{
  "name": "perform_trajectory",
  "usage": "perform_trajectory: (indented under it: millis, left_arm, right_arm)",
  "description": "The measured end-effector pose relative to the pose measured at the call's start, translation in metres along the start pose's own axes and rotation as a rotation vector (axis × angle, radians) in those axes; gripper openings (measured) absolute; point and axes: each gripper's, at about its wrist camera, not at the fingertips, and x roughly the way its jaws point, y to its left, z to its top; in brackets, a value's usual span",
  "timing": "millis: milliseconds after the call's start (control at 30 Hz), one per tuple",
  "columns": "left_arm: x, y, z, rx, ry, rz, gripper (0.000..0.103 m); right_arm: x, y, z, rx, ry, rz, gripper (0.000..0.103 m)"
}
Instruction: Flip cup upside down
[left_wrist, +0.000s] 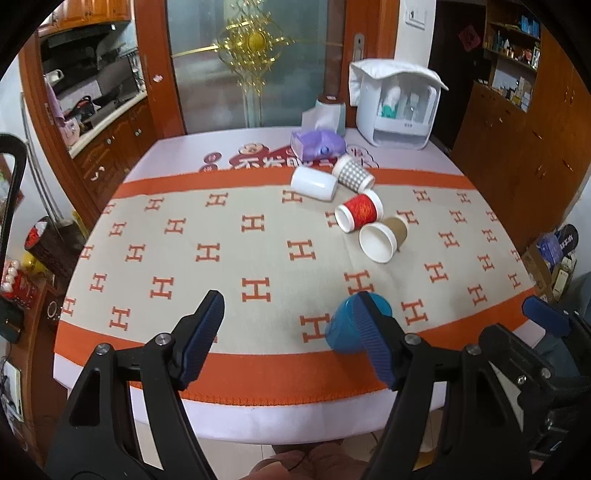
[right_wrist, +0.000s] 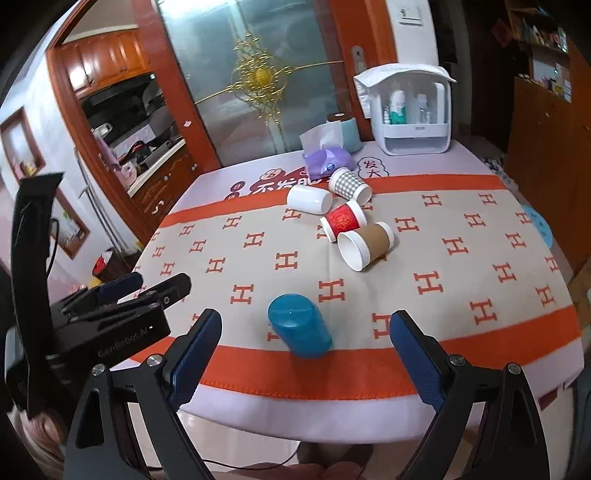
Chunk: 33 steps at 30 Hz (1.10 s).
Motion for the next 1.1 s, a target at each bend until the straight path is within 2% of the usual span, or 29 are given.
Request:
perform_trajectory:
  millis: [67,300,1100]
  left_arm:
    - [-0.008,-0.002,0.0,-0.004,-0.017,0.01,0.076]
    - [-0.018,-0.008,-0.001,0.001,-0.026,0.029,0.077]
    - [0.002,0.002,0.001,-0.003,0.011,0.04,0.077]
  right_arm:
    - [-0.006,0.001,0.003,-0.001,-0.007,-0.018,0.093]
    - [-0.018,0.005,0.006,-0.004,-0.014,-0.048,0.093]
    - [0.009,0.014,0.011,-0.014,0.007,-0.063,0.093]
